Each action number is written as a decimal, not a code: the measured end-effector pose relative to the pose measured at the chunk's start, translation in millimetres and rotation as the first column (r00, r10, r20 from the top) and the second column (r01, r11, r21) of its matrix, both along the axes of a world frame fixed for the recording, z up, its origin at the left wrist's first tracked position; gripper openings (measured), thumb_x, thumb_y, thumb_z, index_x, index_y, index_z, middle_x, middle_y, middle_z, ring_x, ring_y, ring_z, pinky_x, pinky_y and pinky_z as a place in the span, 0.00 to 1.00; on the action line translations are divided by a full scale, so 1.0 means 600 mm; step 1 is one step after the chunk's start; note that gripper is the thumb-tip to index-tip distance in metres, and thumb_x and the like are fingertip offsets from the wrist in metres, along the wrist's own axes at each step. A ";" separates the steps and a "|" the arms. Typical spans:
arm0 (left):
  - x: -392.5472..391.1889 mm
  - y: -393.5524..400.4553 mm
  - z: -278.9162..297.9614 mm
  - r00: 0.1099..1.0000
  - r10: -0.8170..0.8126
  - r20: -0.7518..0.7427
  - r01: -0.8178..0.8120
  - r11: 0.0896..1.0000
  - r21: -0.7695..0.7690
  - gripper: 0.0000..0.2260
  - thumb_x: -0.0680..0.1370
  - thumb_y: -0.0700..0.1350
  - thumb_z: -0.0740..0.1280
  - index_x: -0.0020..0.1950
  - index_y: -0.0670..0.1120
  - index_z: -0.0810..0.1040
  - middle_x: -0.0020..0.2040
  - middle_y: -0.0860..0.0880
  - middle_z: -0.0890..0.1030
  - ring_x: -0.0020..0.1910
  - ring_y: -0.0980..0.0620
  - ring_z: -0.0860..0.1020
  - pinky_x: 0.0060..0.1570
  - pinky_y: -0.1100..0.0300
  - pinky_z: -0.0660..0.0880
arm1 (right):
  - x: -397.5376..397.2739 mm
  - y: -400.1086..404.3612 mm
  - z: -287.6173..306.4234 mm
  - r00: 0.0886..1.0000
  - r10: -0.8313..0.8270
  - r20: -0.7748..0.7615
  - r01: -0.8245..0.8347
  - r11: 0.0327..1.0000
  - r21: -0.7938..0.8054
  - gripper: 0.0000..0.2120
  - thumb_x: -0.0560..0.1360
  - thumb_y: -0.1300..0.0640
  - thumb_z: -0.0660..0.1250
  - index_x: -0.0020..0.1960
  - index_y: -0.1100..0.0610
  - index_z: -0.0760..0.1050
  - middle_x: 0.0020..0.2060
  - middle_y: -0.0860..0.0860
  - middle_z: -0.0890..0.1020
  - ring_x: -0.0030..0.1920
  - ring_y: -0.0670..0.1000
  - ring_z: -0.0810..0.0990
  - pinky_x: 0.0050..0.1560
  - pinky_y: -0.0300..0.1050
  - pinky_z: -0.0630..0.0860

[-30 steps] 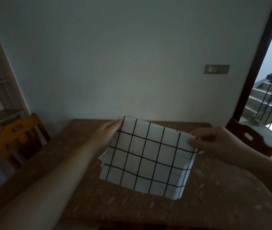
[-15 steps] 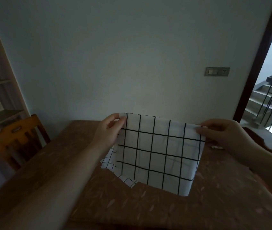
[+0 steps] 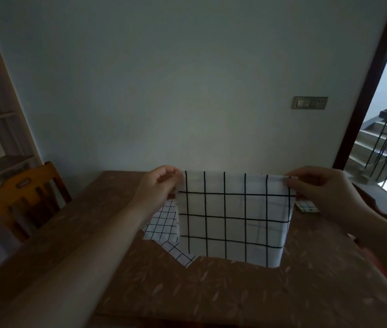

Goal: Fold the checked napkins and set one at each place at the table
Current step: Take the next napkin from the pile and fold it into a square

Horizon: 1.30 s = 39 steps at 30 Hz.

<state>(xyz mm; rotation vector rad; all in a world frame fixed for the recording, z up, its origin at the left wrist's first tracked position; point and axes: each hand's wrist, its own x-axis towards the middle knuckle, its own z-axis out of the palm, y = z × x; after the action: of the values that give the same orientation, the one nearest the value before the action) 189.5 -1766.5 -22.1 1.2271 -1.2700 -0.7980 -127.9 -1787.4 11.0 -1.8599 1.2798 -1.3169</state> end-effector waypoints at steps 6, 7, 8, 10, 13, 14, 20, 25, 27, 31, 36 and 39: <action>-0.012 -0.002 0.016 0.762 -0.347 0.546 0.275 0.938 0.213 0.14 0.75 0.57 0.69 0.57 0.54 0.78 0.51 0.54 0.82 0.49 0.57 0.81 0.51 0.58 0.79 | 0.035 0.004 0.048 0.876 0.208 -0.436 -0.257 0.965 -0.057 0.10 0.72 0.59 0.73 0.39 0.43 0.82 0.35 0.42 0.85 0.37 0.39 0.83 0.42 0.32 0.76; -0.032 -0.001 0.022 0.734 -0.376 0.566 0.320 0.926 0.199 0.18 0.72 0.61 0.69 0.59 0.55 0.78 0.50 0.55 0.82 0.49 0.58 0.82 0.52 0.58 0.80 | 0.050 0.006 0.058 0.817 0.238 -0.526 -0.305 0.952 -0.042 0.11 0.73 0.58 0.72 0.39 0.42 0.80 0.34 0.41 0.84 0.37 0.37 0.82 0.41 0.29 0.75; -0.055 -0.001 0.028 0.718 -0.385 0.579 0.350 0.920 0.178 0.20 0.71 0.63 0.69 0.58 0.54 0.79 0.49 0.55 0.83 0.47 0.58 0.82 0.51 0.59 0.80 | 0.064 0.008 0.065 0.761 0.262 -0.593 -0.347 0.938 -0.031 0.10 0.73 0.57 0.72 0.40 0.41 0.80 0.34 0.40 0.84 0.38 0.36 0.82 0.42 0.28 0.74; -0.097 -0.002 0.036 0.716 -0.362 0.597 0.369 0.922 0.116 0.13 0.74 0.59 0.69 0.51 0.51 0.83 0.40 0.52 0.83 0.36 0.54 0.80 0.41 0.60 0.78 | 0.088 0.007 0.073 0.698 0.268 -0.664 -0.399 0.916 -0.050 0.08 0.73 0.57 0.72 0.43 0.43 0.81 0.36 0.39 0.83 0.40 0.35 0.81 0.44 0.25 0.74; -0.118 -0.002 0.040 0.823 -0.309 0.477 0.347 0.938 0.007 0.09 0.77 0.49 0.70 0.39 0.48 0.84 0.26 0.50 0.72 0.25 0.53 0.66 0.28 0.60 0.63 | 0.096 0.003 0.076 0.809 0.249 -0.533 -0.356 0.929 -0.106 0.03 0.72 0.56 0.73 0.42 0.48 0.84 0.34 0.41 0.85 0.37 0.36 0.82 0.40 0.26 0.74; -0.115 -0.001 0.039 0.857 -0.299 0.419 0.334 0.942 -0.011 0.10 0.77 0.48 0.70 0.38 0.44 0.83 0.26 0.48 0.70 0.26 0.52 0.65 0.29 0.60 0.62 | 0.091 0.002 0.074 0.857 0.245 -0.453 -0.321 0.942 -0.096 0.02 0.71 0.54 0.74 0.41 0.48 0.84 0.34 0.42 0.85 0.36 0.37 0.82 0.39 0.27 0.75; -0.097 0.004 0.037 0.921 -0.304 0.245 0.312 0.950 0.004 0.21 0.74 0.57 0.71 0.44 0.36 0.81 0.34 0.40 0.76 0.34 0.47 0.71 0.37 0.52 0.68 | 0.078 0.001 0.052 0.905 0.249 -0.345 -0.287 0.956 -0.064 0.05 0.71 0.54 0.74 0.37 0.47 0.84 0.34 0.42 0.85 0.36 0.40 0.84 0.39 0.30 0.76; -0.093 0.001 0.047 0.969 -0.219 0.117 0.225 0.973 -0.043 0.13 0.75 0.52 0.71 0.42 0.43 0.85 0.39 0.40 0.82 0.39 0.46 0.78 0.45 0.47 0.77 | 0.061 -0.008 0.061 0.818 0.254 -0.516 -0.291 0.957 0.009 0.05 0.71 0.50 0.74 0.37 0.48 0.85 0.30 0.45 0.84 0.30 0.44 0.79 0.37 0.39 0.75; -0.074 -0.002 0.045 0.980 -0.187 0.067 0.190 0.981 -0.043 0.20 0.72 0.57 0.72 0.46 0.40 0.84 0.42 0.40 0.80 0.42 0.44 0.77 0.49 0.47 0.75 | 0.035 -0.012 0.064 0.776 0.276 -0.568 -0.283 0.956 0.078 0.05 0.71 0.50 0.74 0.36 0.47 0.85 0.29 0.47 0.83 0.28 0.47 0.78 0.36 0.42 0.73; -0.059 0.002 0.042 0.992 -0.128 -0.018 0.126 0.990 -0.057 0.10 0.79 0.47 0.68 0.47 0.43 0.85 0.49 0.38 0.84 0.51 0.40 0.82 0.59 0.46 0.76 | 0.008 -0.019 0.048 0.912 0.254 -0.323 -0.244 0.967 0.072 0.02 0.68 0.52 0.75 0.38 0.49 0.85 0.34 0.48 0.86 0.36 0.48 0.84 0.40 0.38 0.78; -0.064 0.004 0.051 0.949 -0.185 -0.256 0.183 0.983 -0.032 0.13 0.81 0.46 0.63 0.57 0.38 0.81 0.52 0.39 0.84 0.52 0.41 0.83 0.51 0.47 0.81 | 0.024 -0.008 0.003 0.935 0.351 -0.040 -0.328 0.904 0.273 0.23 0.60 0.39 0.74 0.47 0.54 0.84 0.45 0.55 0.86 0.47 0.58 0.85 0.55 0.58 0.80; -0.060 0.007 0.046 0.943 -0.235 -0.236 0.232 0.972 -0.038 0.14 0.80 0.47 0.64 0.57 0.39 0.80 0.49 0.44 0.86 0.48 0.48 0.85 0.42 0.59 0.81 | 0.035 -0.006 0.000 0.951 0.305 -0.041 -0.291 0.934 0.209 0.19 0.64 0.43 0.74 0.45 0.58 0.84 0.42 0.60 0.85 0.44 0.63 0.84 0.51 0.60 0.82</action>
<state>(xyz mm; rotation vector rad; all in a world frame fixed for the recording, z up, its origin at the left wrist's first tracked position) 153.5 -1762.0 5.4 0.9488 -1.2307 -1.0770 -106.6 -1791.2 11.2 -1.8831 1.0683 -0.9337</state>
